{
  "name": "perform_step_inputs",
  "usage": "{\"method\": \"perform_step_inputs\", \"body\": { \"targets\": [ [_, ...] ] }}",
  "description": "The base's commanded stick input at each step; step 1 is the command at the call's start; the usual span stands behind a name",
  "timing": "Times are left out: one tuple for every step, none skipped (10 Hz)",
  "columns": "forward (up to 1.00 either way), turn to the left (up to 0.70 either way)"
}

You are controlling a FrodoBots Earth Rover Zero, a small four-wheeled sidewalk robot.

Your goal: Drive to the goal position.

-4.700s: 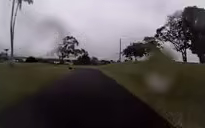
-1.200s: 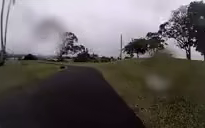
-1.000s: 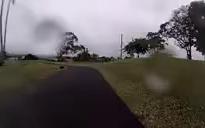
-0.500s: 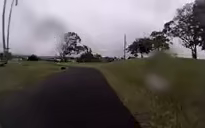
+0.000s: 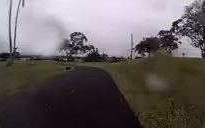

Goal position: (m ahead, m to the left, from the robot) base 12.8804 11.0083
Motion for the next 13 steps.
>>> {"method": "perform_step_inputs", "body": {
  "targets": [
    [0.85, 0.0],
    [0.85, 0.0],
    [0.85, 0.0],
    [0.85, 0.0],
    [0.85, 0.0],
    [0.85, 0.0],
    [0.85, 0.0],
    [0.85, 0.0],
    [0.85, 0.0],
    [0.85, 0.0],
    [0.85, 0.0],
    [0.85, 0.0],
    [0.85, 0.0]
  ]
}}
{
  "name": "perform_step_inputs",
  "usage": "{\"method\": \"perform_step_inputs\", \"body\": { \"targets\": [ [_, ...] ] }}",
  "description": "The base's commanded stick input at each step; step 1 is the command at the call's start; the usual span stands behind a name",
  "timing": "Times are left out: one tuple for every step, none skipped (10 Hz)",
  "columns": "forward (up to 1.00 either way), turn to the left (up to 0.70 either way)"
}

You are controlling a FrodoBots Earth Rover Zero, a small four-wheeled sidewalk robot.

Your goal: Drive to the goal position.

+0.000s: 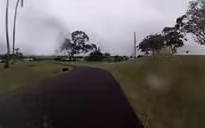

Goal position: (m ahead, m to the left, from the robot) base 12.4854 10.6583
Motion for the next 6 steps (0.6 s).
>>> {"method": "perform_step_inputs", "body": {
  "targets": [
    [0.85, 0.0],
    [0.85, 0.0],
    [0.85, 0.0],
    [0.85, 0.0],
    [0.85, 0.0],
    [0.85, 0.0]
  ]
}}
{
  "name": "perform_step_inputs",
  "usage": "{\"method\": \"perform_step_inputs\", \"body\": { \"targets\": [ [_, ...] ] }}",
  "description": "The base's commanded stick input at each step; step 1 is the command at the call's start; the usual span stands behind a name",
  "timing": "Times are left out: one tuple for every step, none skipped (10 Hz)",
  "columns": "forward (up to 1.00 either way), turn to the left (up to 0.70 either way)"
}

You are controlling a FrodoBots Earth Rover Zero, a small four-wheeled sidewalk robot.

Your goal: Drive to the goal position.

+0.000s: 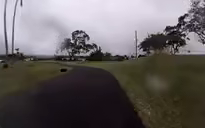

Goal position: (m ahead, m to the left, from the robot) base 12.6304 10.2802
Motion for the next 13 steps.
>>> {"method": "perform_step_inputs", "body": {
  "targets": [
    [0.85, 0.0],
    [0.85, 0.0],
    [0.85, 0.0],
    [0.85, 0.0],
    [0.85, 0.0],
    [0.85, 0.0],
    [0.85, 0.0],
    [0.85, 0.0],
    [0.85, 0.0],
    [0.85, 0.0],
    [0.85, 0.02],
    [0.85, 0.04],
    [0.85, 0.33]
  ]
}}
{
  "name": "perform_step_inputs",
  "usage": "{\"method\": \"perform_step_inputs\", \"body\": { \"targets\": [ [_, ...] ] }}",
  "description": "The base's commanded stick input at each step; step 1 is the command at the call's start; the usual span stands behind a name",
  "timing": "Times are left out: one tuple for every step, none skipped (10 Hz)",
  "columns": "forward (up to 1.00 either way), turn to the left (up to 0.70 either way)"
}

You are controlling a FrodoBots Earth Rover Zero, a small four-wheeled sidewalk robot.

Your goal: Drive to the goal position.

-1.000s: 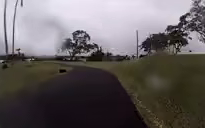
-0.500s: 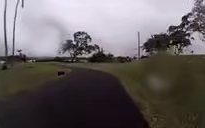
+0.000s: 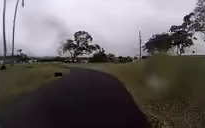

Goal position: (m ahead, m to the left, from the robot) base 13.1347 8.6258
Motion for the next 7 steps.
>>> {"method": "perform_step_inputs", "body": {
  "targets": [
    [0.85, 0.34],
    [0.85, 0.34],
    [0.85, 0.01],
    [0.85, 0.0],
    [0.85, 0.0],
    [0.85, 0.0],
    [0.85, 0.0]
  ]
}}
